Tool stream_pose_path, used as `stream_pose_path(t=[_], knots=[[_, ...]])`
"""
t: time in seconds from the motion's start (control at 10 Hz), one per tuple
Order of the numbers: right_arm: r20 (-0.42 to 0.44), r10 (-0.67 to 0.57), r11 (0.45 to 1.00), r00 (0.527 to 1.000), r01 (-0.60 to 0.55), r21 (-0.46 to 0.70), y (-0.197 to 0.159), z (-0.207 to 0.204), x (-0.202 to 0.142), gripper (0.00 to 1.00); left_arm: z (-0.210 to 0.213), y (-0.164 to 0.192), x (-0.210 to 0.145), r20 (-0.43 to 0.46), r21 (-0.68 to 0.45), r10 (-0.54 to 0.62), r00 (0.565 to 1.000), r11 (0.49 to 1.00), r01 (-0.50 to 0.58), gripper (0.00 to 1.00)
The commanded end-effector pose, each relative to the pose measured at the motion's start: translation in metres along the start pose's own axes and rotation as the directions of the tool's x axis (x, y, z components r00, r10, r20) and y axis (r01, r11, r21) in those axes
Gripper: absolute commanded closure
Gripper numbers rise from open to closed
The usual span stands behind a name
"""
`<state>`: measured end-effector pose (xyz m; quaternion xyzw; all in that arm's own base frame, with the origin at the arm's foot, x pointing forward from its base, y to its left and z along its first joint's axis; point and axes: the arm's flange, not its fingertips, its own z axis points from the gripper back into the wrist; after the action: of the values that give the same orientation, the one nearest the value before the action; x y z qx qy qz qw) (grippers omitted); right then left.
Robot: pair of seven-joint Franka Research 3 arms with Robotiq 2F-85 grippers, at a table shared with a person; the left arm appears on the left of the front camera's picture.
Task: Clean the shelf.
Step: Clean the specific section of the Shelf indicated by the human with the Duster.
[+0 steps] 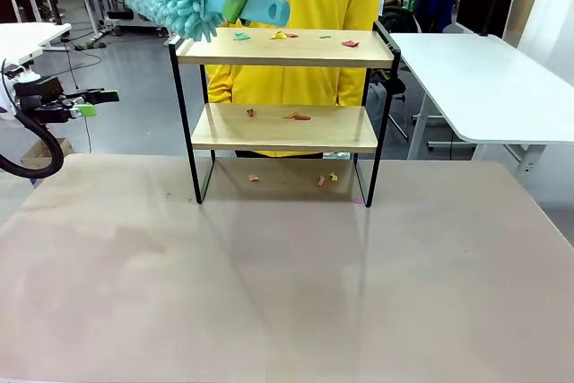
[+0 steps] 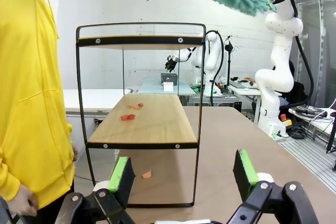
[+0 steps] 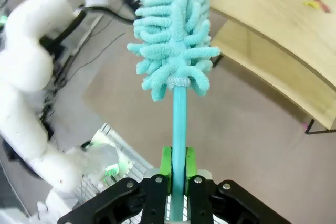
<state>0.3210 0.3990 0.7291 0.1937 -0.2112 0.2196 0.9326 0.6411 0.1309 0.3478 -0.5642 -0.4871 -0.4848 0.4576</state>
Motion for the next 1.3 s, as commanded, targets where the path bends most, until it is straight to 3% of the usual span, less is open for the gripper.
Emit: stream_pose_path(t=[0.0,0.3,0.6,1.2], knots=[[0.073,-0.171,0.972,0.982,0.181,-0.150,0.042,-0.011,0.048,0.87,0.000,-0.002,0.001,-0.008,-0.007,-0.016,1.000,1.000,0.016,0.00],[0.148,-0.359,0.885,0.921,0.387,-0.260,0.081,-0.044,0.108,0.87,0.000,-0.002,0.001,-0.008,-0.007,-0.016,1.000,1.000,0.016,0.00],[0.184,-0.406,0.841,0.895,0.444,-0.310,0.098,-0.075,0.142,0.87,0.000,-0.002,0.001,-0.008,-0.007,-0.016,1.000,1.000,0.016,0.00],[0.127,-0.447,0.824,0.885,0.463,-0.327,0.076,-0.130,0.136,0.87,0.000,-0.002,0.001,-0.008,-0.007,-0.016,1.000,1.000,0.016,0.00]])
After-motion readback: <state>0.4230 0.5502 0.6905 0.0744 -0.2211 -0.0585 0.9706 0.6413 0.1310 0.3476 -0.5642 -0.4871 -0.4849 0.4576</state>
